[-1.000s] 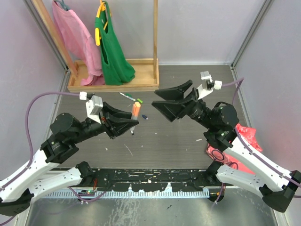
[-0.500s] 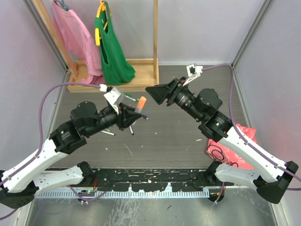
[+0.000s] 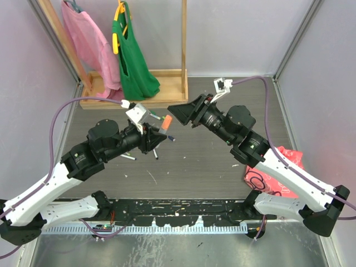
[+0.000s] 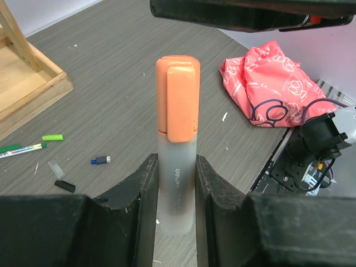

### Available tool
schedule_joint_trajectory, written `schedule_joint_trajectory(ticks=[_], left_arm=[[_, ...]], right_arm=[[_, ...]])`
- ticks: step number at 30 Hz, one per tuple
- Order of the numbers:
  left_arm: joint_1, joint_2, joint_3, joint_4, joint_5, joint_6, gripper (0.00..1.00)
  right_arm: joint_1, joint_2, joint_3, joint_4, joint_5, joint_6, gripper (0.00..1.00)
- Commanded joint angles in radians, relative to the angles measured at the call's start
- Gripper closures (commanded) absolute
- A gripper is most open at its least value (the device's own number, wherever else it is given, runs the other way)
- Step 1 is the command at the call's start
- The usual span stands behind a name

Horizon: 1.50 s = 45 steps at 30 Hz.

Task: Insert the pens into the pen caps
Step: Press the pen cap onto the pen.

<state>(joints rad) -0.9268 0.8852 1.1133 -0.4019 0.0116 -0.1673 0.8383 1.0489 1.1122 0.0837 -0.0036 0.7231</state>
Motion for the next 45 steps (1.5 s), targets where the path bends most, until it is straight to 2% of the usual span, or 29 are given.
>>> schedule_joint_trajectory(ticks=[1, 10, 17, 22, 30, 37, 45], left_arm=[[0.003, 0.001, 0.034, 0.034, -0.012, 0.003, 1.00], [0.003, 0.002, 0.032, 0.042, -0.014, 0.002, 1.00], [0.003, 0.007, 0.042, 0.061, -0.020, 0.001, 1.00], [0.003, 0.019, 0.060, 0.079, -0.027, 0.005, 1.00], [0.003, 0.028, 0.120, 0.138, -0.080, 0.014, 1.00], [0.003, 0.030, 0.162, 0.191, -0.104, 0.015, 1.00], [0.003, 0.020, 0.197, 0.225, -0.116, 0.021, 1.00]], right_arm=[[0.028, 0.016, -0.003, 0.052, 0.037, 0.016, 0.45], [0.062, 0.029, -0.006, 0.035, 0.061, 0.011, 0.53], [0.085, 0.031, -0.015, 0.014, 0.082, 0.010, 0.69], [0.106, 0.030, -0.029, 0.011, 0.095, 0.013, 0.75], [0.132, 0.020, -0.049, -0.022, 0.142, 0.014, 1.00], [0.148, 0.073, -0.040, -0.095, 0.135, 0.010, 1.00], [0.226, 0.080, -0.094, -0.132, 0.185, 0.013, 1.00]])
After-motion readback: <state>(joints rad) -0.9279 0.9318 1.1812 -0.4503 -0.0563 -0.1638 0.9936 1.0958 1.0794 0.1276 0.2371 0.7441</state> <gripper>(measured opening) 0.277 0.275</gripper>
